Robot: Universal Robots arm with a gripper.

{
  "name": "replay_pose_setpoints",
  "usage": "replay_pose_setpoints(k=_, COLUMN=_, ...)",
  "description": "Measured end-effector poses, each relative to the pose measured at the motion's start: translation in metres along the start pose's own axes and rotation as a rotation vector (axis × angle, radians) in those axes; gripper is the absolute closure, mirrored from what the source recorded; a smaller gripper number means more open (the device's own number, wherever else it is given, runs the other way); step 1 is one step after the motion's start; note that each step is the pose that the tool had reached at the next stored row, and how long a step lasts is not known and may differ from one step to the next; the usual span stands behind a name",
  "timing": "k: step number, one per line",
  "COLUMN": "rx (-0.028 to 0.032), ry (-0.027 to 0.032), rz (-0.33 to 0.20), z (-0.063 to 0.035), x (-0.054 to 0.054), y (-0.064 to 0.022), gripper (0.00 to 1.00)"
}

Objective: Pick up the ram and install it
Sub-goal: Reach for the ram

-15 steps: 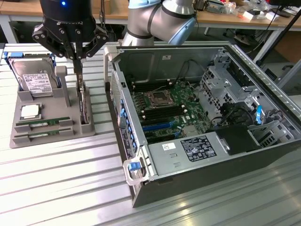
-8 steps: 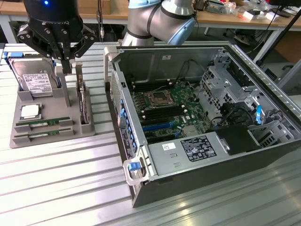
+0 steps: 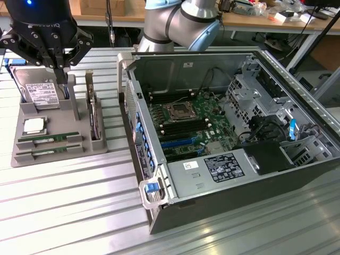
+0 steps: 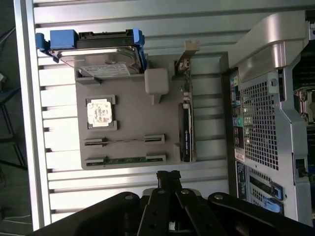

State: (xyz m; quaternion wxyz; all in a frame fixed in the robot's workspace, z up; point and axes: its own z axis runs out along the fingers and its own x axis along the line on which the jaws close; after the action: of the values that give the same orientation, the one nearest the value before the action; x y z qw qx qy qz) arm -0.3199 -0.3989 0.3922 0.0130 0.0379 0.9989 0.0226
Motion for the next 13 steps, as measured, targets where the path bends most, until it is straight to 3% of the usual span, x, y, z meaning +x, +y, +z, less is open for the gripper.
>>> replay_pose_setpoints(k=6, rx=0.0000, ry=0.0000, rz=0.000, z=-0.0003, x=0.0131, y=-0.0010, gripper=0.89)
replay_pose_setpoints(k=13, rx=-0.0001, ry=0.0000, rz=0.000, z=-0.0003, x=0.0133, y=-0.0010, gripper=0.89)
